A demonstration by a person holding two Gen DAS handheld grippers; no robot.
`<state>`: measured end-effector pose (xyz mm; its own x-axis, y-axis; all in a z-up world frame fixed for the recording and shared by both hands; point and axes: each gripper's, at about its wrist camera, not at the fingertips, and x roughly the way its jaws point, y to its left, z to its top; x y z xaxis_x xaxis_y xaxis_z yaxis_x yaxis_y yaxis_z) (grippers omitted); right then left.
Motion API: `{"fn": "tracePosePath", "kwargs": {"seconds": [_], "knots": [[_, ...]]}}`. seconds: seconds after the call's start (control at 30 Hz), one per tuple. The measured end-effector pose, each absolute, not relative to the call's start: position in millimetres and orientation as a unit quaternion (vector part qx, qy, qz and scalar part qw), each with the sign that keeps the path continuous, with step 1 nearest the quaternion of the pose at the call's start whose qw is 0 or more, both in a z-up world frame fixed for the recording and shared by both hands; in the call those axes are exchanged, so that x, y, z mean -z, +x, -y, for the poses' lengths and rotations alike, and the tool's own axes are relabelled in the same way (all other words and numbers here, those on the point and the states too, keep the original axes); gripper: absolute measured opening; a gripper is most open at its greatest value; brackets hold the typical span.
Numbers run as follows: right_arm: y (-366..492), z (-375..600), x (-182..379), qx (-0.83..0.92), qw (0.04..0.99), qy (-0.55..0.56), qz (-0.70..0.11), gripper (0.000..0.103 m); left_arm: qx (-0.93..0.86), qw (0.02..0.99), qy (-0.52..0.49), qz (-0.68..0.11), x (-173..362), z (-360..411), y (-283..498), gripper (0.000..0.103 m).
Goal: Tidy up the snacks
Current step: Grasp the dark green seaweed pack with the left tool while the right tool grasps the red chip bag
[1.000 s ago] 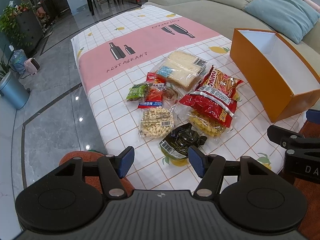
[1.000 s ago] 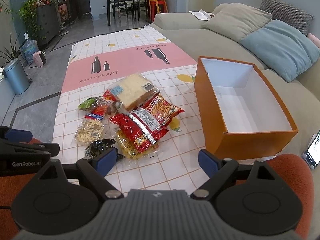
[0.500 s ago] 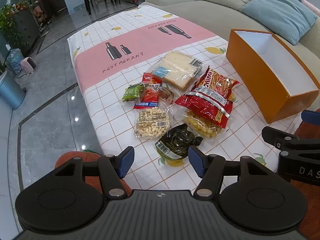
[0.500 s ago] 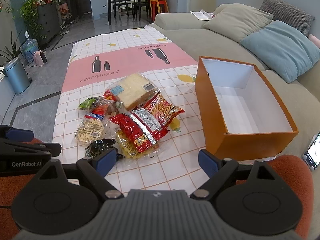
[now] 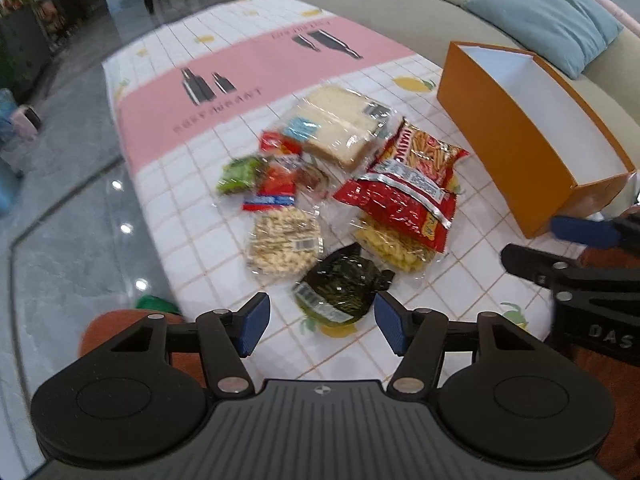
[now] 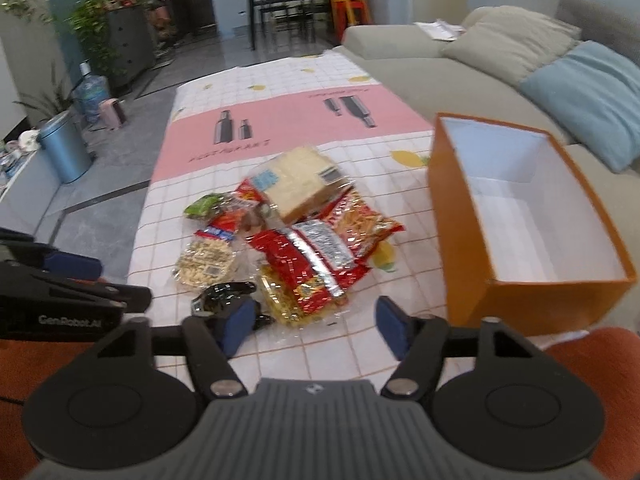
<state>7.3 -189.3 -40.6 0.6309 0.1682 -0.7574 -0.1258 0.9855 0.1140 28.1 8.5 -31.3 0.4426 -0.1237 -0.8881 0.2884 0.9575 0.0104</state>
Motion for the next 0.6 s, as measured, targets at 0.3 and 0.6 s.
{"fn": "tracePosePath", "kwargs": {"seconds": [0.3,0.6], "knots": [[50.2,190.9,75.9,-0.098,0.887,0.014,-0.452,0.054,0.180,0.833,0.074,-0.519,60.0,-3.4,52.6,0.074],[96.2,182.1,102.1,-0.142,0.881,-0.013,-0.451,0.060,0.214,0.811,0.155,-0.522,98.8,19.6,76.7,0.074]]}}
